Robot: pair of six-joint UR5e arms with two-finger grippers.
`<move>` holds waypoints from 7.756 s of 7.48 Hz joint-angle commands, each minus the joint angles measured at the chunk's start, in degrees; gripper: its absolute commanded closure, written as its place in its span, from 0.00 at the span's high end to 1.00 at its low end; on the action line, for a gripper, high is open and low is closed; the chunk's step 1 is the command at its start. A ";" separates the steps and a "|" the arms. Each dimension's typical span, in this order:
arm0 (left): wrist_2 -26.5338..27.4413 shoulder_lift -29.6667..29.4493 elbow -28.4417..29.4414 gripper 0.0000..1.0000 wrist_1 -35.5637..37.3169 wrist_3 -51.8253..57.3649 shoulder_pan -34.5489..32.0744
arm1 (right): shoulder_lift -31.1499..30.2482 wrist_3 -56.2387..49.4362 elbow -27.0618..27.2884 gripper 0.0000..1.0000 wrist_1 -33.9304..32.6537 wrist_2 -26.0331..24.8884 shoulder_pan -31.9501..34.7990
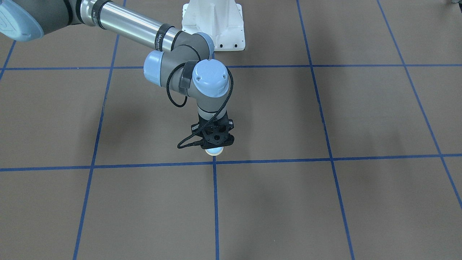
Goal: Place and press bell with both arms
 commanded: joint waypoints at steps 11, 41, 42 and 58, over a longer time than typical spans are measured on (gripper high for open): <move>-1.59 -0.35 1.14 1.00 -7.01 -10.78 0.44 | -5.20 -0.69 9.42 0.98 -0.97 6.61 12.21; 2.46 1.58 3.87 1.00 -14.94 -3.69 2.02 | -59.29 -59.58 36.35 1.00 -12.92 23.59 58.04; 2.46 1.58 3.95 1.00 -14.94 -3.69 2.02 | -59.29 -59.58 36.35 1.00 -12.83 23.60 58.04; 2.46 2.11 4.13 1.00 -14.68 -3.69 2.02 | -59.29 -59.58 36.35 1.00 -12.83 23.51 57.51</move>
